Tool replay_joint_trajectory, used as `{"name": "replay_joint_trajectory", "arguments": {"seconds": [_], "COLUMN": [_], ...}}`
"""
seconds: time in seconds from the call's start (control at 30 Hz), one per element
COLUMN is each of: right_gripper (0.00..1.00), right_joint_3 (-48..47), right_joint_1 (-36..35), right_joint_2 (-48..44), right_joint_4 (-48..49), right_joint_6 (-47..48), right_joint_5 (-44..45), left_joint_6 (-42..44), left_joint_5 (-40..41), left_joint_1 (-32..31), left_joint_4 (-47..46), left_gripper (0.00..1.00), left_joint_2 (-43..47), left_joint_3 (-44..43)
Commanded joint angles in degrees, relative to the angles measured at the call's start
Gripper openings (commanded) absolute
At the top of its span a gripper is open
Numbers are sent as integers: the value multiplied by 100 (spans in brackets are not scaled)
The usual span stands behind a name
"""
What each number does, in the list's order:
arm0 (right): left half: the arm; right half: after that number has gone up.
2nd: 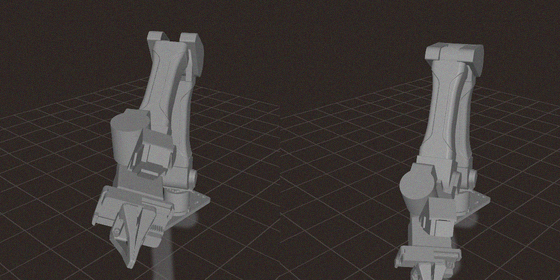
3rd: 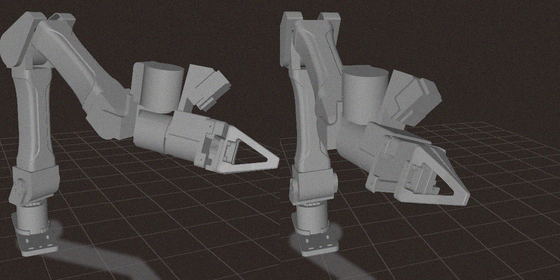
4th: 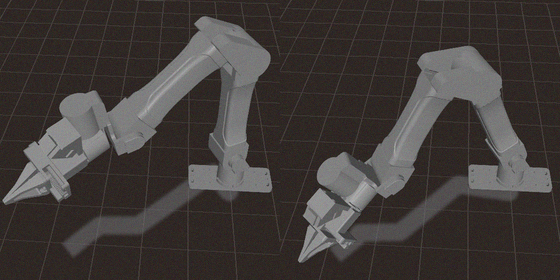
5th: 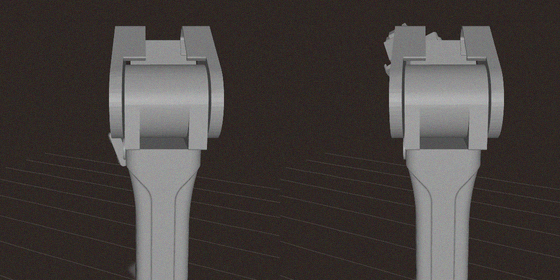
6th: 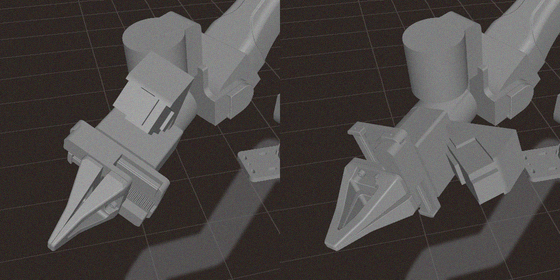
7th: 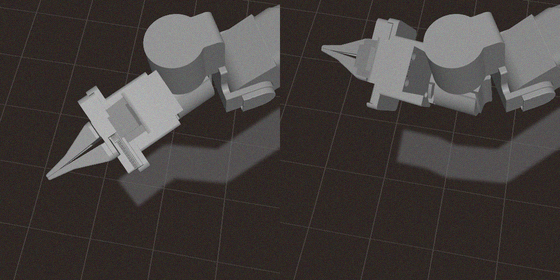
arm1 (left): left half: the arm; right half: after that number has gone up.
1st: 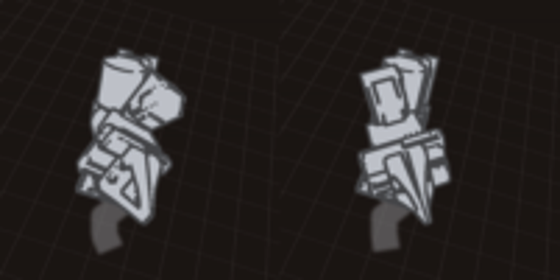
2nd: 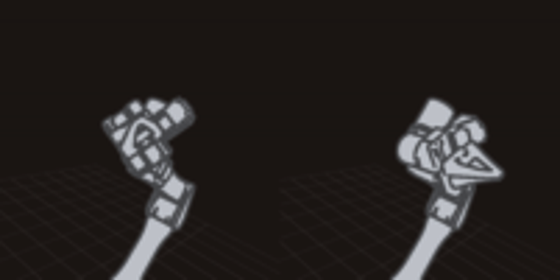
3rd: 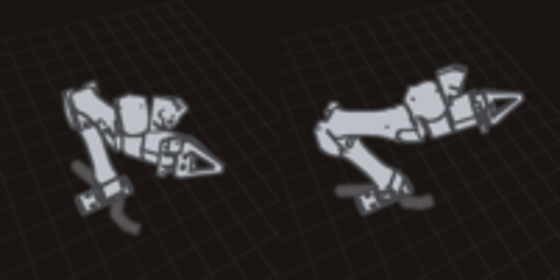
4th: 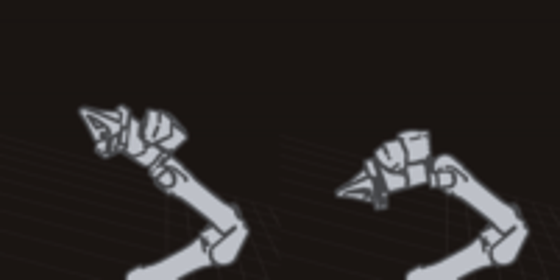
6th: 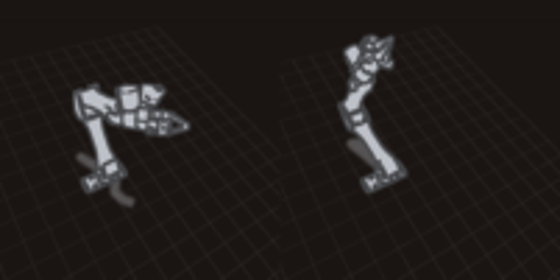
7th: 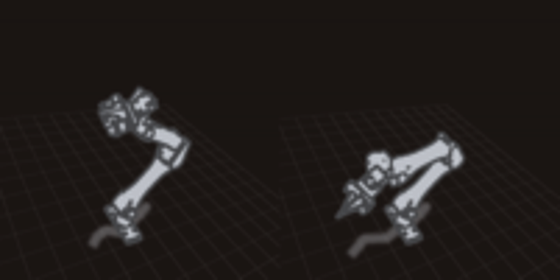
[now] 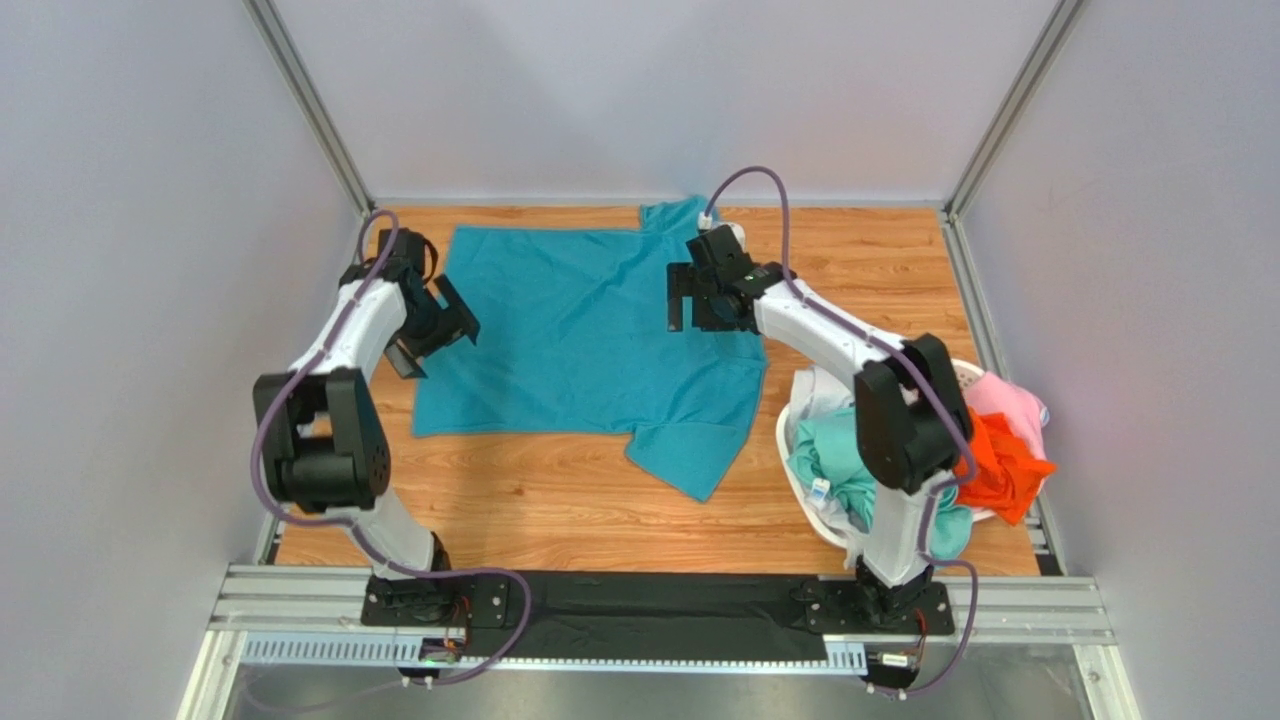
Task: Fold and stack the t-shirts
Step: Flatten the tshirt out, then fold the tshirt
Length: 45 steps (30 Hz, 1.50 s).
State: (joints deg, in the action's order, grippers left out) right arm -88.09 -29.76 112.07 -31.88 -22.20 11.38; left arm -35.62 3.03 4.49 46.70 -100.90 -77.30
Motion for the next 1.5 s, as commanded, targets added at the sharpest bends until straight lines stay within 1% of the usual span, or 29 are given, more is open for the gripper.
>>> {"name": "replay_joint_trajectory", "arguments": {"seconds": [0.0, 0.03, 0.13, 0.17, 0.2, 0.23, 0.3, 0.33, 0.43, 0.47, 0.6, 0.63, 0.7, 0.73, 0.8, 0.83, 0.9, 0.93, 0.97, 1.1, 1.2, 1.23, 1.33, 1.37, 1.4, 1.43, 1.47], "right_gripper": [100, 100, 100, 100, 100, 100, 100, 100, 100, 100, 100, 100, 100, 100, 100, 100, 100, 100, 100, 100, 100, 100, 100, 100, 100, 100, 100], "right_joint_3": [833, 1020, 1811, 1970, 2337, 2515, 2849, 3129, 3500, 3718, 4098, 4133, 4204, 4195, 4160, 4143, 4099, 4090, 4081, 4072, 4063, 4063, 4063, 4063, 4063, 4063, 4055], "right_joint_1": [-328, -381, -557, -618, -645, -671, -742, -759, -803, -821, -830, -830, -830, -830, -830, -830, -830, -830, -830, -830, -830, -821, -830, -830, -830, -839, -839], "right_joint_2": [-1096, -1248, -1853, -1986, -2118, -2424, -2698, -2812, -3182, -3348, -3630, -3683, -3788, -3815, -3833, -3816, -3798, -3781, -3763, -3710, -3649, -3640, -3613, -3622, -3622, -3605, -3605], "right_joint_4": [313, 375, 480, 507, 542, 647, 753, 832, 850, 850, 832, 806, 806, 797, 797, 797, 815, 823, 815, 832, 850, 867, 885, 876, 876, 868, 850], "right_joint_6": [110, 75, 40, -21, -48, -65, -118, -127, -118, -118, -154, -171, -171, -162, -145, -110, -83, -74, -66, -39, -39, -48, -48, -39, -39, -22, -13], "right_joint_5": [163, 128, 93, -29, -100, -170, -443, -513, -698, -785, -979, -988, -971, -979, -997, -1006, -1032, -1041, -1032, -1023, -1041, -1050, -1050, -1050, -1050, -1050, -1241], "left_joint_6": [-253, -314, -507, -525, -525, -534, -534, -499, -455, -464, -604, -674, -762, -789, -833, -850, -868, -877, -886, -886, -921, -921, -947, -947, -956, -956, -956], "left_joint_5": [435, 470, 620, 551, 437, 305, -56, -144, -171, -171, -136, -110, -100, -109, -136, -127, -101, -92, -48, -30, -22, -30, -48, -48, -48, -83, -109], "left_joint_1": [16, 25, 209, 297, 533, 666, 990, 1044, 1063, 1071, 1115, 1133, 1168, 1177, 1220, 1221, 1229, 1247, 1256, 1326, 1326, 1335, 1335, 1344, 1335, 1344, 1353], "left_joint_4": [-72, -117, -239, -527, -678, -836, -1231, -1294, -1391, -1400, -1426, -1427, -1435, -1444, -1444, -1444, -1427, -1427, -1409, -1391, -1392, -1391, -1391, -1383, -1374, -1374, -1348], "left_gripper": [100, 100, 100, 100, 100, 100, 100, 100, 97, 95, 89, 87, 86, 83, 83, 80, 80, 77, 76, 66, 52, 43, 32, 31, 23, 18, 13], "left_joint_2": [1044, 1386, 1888, 2003, 2100, 2249, 2294, 2251, 1971, 1882, 1522, 1399, 1250, 1214, 1143, 1082, 1029, 1020, 1011, 994, 985, 985, 985, 993, 985, 993, 994], "left_joint_3": [1107, 1320, 2076, 2278, 2655, 2815, 3079, 3098, 2958, 2905, 2712, 2702, 2702, 2711, 2729, 2720, 2746, 2746, 2755, 2825, 2852, 2843, 2860, 2869, 2869, 2861, 2861]}}
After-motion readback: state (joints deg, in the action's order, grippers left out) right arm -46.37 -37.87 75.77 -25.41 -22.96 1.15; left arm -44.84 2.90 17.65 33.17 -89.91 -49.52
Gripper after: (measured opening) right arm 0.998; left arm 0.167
